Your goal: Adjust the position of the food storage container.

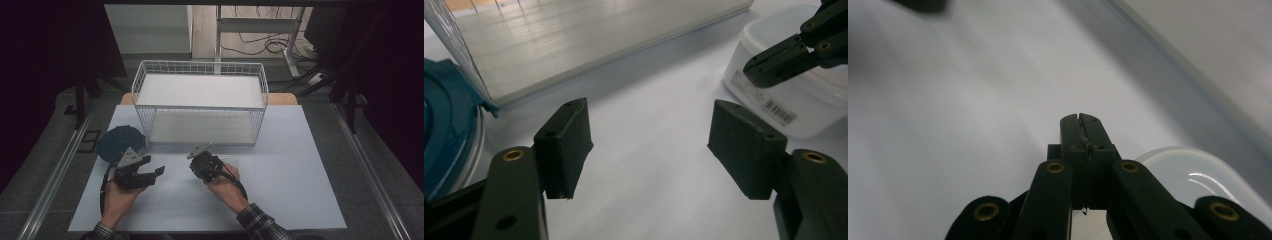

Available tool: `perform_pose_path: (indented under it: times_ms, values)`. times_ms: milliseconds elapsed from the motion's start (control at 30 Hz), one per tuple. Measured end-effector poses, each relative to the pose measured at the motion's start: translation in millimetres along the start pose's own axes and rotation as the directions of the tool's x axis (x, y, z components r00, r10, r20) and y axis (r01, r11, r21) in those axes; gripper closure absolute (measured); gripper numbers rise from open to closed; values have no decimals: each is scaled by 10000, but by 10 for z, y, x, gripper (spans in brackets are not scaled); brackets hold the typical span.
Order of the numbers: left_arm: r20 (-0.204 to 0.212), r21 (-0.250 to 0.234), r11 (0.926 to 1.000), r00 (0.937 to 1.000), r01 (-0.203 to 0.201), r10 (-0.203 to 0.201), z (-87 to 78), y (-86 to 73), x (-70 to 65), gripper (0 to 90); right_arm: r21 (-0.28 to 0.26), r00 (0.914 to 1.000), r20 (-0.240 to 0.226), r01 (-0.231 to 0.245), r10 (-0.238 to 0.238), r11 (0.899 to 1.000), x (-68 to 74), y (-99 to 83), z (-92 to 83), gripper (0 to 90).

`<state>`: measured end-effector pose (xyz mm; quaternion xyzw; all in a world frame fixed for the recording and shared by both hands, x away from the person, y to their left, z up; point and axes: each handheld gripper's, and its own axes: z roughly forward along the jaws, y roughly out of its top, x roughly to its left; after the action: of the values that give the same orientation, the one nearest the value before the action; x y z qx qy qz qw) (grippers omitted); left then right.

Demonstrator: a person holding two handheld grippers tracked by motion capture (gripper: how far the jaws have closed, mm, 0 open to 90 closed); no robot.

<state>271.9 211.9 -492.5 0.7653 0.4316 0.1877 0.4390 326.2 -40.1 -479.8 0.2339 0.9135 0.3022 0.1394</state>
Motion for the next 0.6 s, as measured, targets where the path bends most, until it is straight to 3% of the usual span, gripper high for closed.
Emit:
perform_pose_path:
  times_ms: [133,200,233,267,300,400,433,467,500,533,567,600]
  values:
    - [-98,-52,9999,9998,-152,151,-23,30,13,336,87,9992,158,-375,374,9993,-147,-133,-106,896]
    - [-17,-119,9999,10000,-13,13,-41,57,39,379,9,9943,398,-990,989,9951,-336,-334,-254,896]
    - [-25,-143,9999,10000,62,-62,-48,70,51,379,9,9943,398,-990,989,9951,-336,-334,-254,896]
    - [-45,-178,9998,9999,127,-128,-53,81,62,399,-110,9880,509,-1452,1456,9893,-458,-486,-365,896]
    - [-63,-210,9997,9998,161,-162,-57,89,76,399,-110,9880,509,-1452,1456,9893,-458,-486,-365,896]
    - [-51,-269,9989,9993,373,-374,-62,105,117,422,-207,9730,962,-2087,2098,9778,-659,-783,-594,896]
    - [-51,-269,9989,9993,373,-374,-62,105,117,425,-207,9730,962,-2087,2098,9778,-659,-783,-594,896]
    - [-63,-268,9985,9988,487,-489,-58,105,134,425,-261,9629,1158,-2422,2436,9699,-757,-926,-705,896]
    - [-63,-268,9985,9988,487,-489,-58,105,134,426,-261,9629,1158,-2422,2436,9699,-757,-926,-705,896]
    - [-107,-249,9984,9987,500,-503,-54,102,155,430,-315,9528,1406,-2673,2690,9631,-840,-1065,-810,896]
    - [-107,-249,9984,9987,500,-503,-54,102,155,436,-315,9528,1406,-2673,2690,9631,-840,-1065,-810,896]
    - [-223,-175,9985,9984,525,-529,-51,106,186,445,-406,9401,1579,-2995,3021,9532,-904,-1183,-897,896]
